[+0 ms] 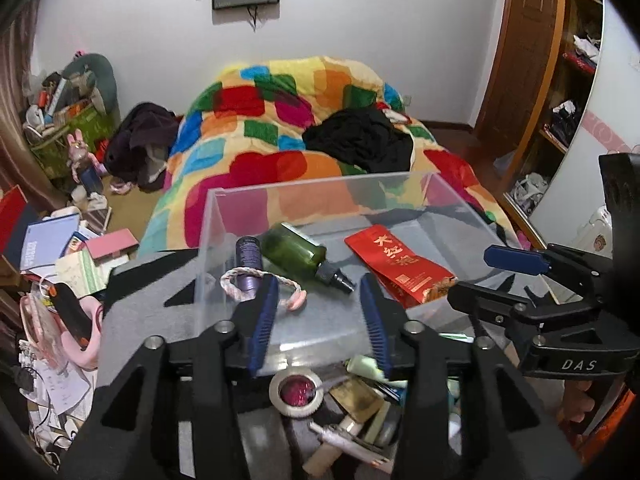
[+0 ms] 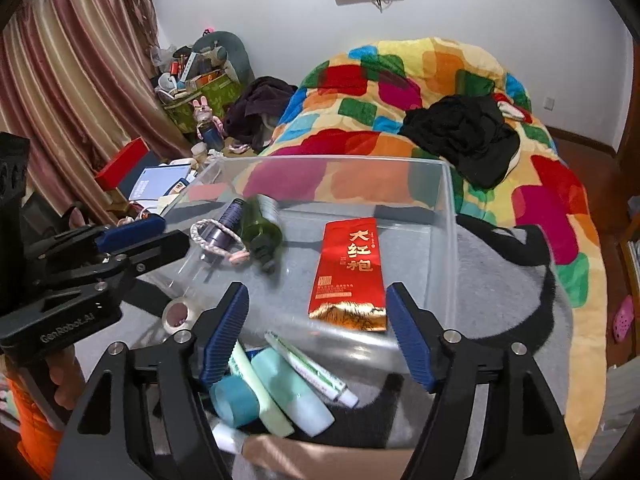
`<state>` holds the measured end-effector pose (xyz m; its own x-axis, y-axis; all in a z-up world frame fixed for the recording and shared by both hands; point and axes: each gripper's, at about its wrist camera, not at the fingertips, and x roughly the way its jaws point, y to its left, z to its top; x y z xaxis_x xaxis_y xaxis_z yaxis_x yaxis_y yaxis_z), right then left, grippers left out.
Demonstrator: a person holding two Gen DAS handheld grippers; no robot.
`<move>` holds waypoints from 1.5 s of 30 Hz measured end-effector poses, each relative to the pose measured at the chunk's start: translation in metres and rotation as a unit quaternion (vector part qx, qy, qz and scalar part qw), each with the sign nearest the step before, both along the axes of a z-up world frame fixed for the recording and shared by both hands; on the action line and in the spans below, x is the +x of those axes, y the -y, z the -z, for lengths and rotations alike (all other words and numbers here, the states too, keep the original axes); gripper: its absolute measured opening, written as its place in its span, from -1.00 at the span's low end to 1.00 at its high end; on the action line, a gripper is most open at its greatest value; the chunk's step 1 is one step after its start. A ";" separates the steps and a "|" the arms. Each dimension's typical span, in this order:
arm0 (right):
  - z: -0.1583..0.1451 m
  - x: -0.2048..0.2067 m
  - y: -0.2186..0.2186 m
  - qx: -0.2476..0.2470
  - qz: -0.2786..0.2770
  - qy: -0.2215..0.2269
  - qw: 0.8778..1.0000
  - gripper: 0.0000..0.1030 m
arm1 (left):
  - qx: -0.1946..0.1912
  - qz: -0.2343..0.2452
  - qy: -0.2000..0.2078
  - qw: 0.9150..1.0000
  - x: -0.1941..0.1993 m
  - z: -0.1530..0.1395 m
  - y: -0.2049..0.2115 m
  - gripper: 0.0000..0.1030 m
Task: Organize objects
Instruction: 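Drop green glass bottle in box with right tool while left drops bracelet in, then drop beige foundation tube in box with right tool while left drops pen in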
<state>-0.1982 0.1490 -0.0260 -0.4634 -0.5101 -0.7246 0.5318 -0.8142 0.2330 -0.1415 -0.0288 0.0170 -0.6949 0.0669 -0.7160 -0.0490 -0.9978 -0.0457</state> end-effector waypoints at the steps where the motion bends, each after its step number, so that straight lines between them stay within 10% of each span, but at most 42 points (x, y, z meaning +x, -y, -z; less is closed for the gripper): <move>1: -0.002 0.004 -0.002 0.000 0.000 -0.005 1.000 0.41 | 0.005 0.000 -0.006 1.000 0.007 -0.003 0.000 -0.01; 4: -0.006 0.016 -0.010 -0.002 0.006 -0.019 1.000 0.58 | 0.013 0.001 -0.018 1.000 0.023 -0.005 -0.002 0.44; 11: -0.001 0.044 -0.030 0.030 -0.016 -0.049 0.998 0.68 | 0.004 -0.004 -0.012 1.000 0.062 0.010 -0.016 0.69; 14: 0.011 0.061 -0.034 0.048 -0.051 -0.061 0.996 0.95 | 0.010 -0.019 0.002 1.000 0.078 0.030 -0.023 0.69; 28: 0.055 0.062 -0.014 0.095 -0.165 -0.031 0.981 0.95 | 0.005 -0.065 0.055 0.996 0.094 0.083 -0.041 0.59; 38: 0.057 0.077 -0.025 0.091 -0.162 -0.005 0.983 -0.11 | 0.010 -0.047 0.045 0.998 0.117 0.077 -0.031 -0.20; 45: 0.053 0.100 -0.032 0.076 -0.166 0.010 0.983 -0.20 | -0.010 -0.038 0.030 0.999 0.142 0.070 -0.012 -0.35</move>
